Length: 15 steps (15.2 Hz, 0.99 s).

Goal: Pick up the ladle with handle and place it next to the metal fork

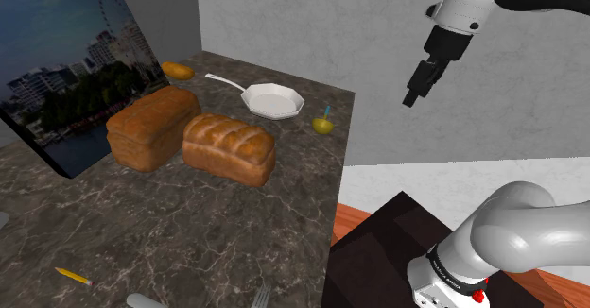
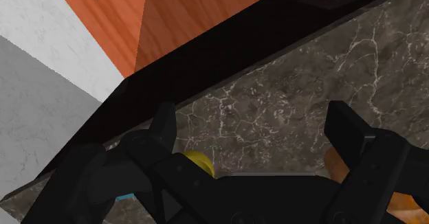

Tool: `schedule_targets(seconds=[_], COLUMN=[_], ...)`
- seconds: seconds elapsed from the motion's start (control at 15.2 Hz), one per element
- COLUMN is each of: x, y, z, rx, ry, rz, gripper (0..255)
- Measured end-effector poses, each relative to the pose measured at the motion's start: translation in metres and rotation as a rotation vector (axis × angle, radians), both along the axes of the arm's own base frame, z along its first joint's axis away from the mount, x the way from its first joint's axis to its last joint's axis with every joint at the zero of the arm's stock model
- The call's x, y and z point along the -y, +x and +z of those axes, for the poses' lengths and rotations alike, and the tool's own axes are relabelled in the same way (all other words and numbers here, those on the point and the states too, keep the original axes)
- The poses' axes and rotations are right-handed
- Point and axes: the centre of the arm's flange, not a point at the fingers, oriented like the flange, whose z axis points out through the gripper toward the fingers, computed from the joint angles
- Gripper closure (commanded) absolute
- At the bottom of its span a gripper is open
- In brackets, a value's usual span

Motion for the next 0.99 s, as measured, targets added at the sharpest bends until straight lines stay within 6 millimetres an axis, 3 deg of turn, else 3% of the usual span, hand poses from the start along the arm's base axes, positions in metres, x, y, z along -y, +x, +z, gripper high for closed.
schedule_targets(seconds=[0.2, 0.46, 0.99], x=[-0.001, -0.004, 0.012], y=[0.014, 0.054, 0.138], z=[-0.008, -0.037, -0.1], rx=[-0.001, -0.004, -0.008], ry=[0.007, 0.031, 0.08], rz=[-0.041, -0.169, -0.443], gripper=[0, 0, 0])
